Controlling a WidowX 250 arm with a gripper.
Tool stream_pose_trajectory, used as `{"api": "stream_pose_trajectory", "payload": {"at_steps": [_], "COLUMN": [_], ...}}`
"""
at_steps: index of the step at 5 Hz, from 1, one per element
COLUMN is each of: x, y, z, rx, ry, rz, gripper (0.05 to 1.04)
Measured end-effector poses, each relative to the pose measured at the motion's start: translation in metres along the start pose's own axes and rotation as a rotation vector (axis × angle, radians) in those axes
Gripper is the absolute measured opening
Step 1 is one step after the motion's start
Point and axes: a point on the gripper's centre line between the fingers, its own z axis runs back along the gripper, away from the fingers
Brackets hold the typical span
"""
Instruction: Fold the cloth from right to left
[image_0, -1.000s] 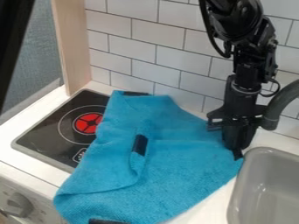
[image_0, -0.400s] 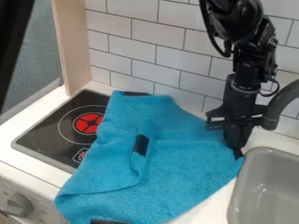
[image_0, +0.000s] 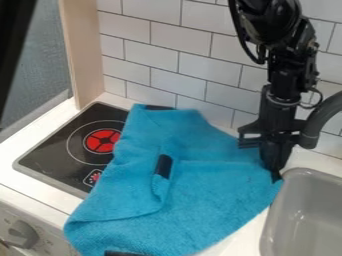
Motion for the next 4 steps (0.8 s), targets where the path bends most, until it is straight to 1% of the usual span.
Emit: {"api": "stream_pose_trajectory", "payload": {"at_steps": [1, 3, 4], "x": [-0.002, -0.003, -0.011], "y": [0.002, 0.023, 0.036], "z": [0.017, 0.049, 0.069], "rx": [-0.027, -0.054, -0.087], "ry": [-0.025, -0.087, -0.11], "rz": [-0.01, -0.005, -0.007], "gripper": [0.051, 0.051, 0.051]}}
